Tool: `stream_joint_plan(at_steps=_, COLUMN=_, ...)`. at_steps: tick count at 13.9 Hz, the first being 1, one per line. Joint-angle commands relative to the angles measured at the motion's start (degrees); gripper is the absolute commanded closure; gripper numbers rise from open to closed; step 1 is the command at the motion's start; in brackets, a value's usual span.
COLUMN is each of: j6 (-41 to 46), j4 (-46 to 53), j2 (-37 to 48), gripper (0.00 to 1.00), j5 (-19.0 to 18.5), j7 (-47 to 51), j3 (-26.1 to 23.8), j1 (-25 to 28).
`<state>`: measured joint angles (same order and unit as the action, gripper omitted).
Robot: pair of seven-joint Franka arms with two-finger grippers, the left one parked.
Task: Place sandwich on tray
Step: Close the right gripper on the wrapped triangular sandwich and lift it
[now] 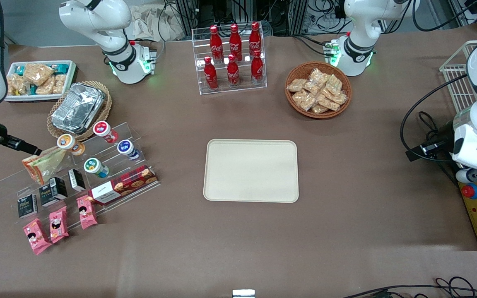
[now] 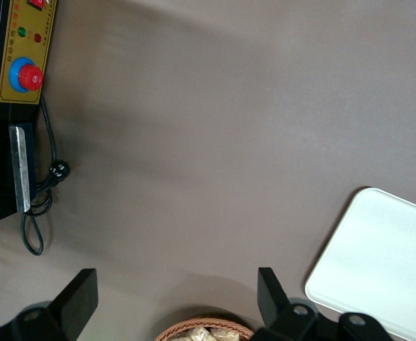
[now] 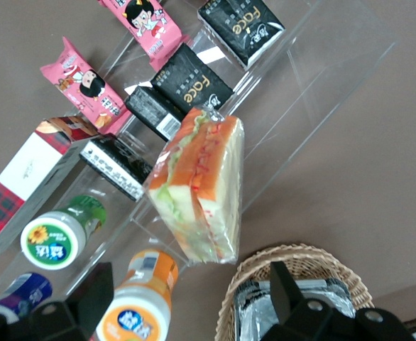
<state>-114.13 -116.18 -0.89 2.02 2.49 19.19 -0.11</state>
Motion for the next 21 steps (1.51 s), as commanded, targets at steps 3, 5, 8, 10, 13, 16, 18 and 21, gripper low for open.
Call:
stream_joint_plan(at_steps=3, j6=-6.35, j4=-0.45, j2=-4.11, gripper=0.02, j5=-0.79, j7=1.47, j3=-0.56, j1=0.28)
stream_joint_plan(at_steps=5, j6=-8.38, j4=-0.37, j2=-6.13, gripper=0.02, j5=-0.79, j7=1.55, j3=-0.56, j1=0.37)
stream_joint_plan(at_steps=8, j6=-9.88, j4=-0.01, j2=-7.89, gripper=0.03, j5=-0.79, j7=1.55, j3=-0.56, j1=0.37)
stream_joint_plan(at_steps=10, j6=-9.79, j4=0.07, j2=-8.6, gripper=0.15, j5=-0.79, j7=1.47, j3=-0.56, j1=0.46)
stream_joint_plan(at_steps=13, j6=-9.18, j4=0.25, j2=-8.34, gripper=0.51, j5=-0.88, j7=0.41, j3=-0.56, j1=0.37)
stream_joint_plan(at_steps=16, j6=-9.18, j4=0.42, j2=-8.34, gripper=0.64, j5=-0.97, j7=-1.35, j3=-0.56, j1=0.28)
stream_joint_plan(at_steps=18, j6=-7.7, j4=2.17, j2=-8.34, gripper=0.66, j5=-1.32, j7=-1.87, j3=-0.56, j1=0.2)
stream_joint_plan(at_steps=21, j6=3.7, j4=11.82, j2=-9.12, gripper=0.66, j5=-1.23, j7=-5.03, j3=-0.74, j1=0.28)
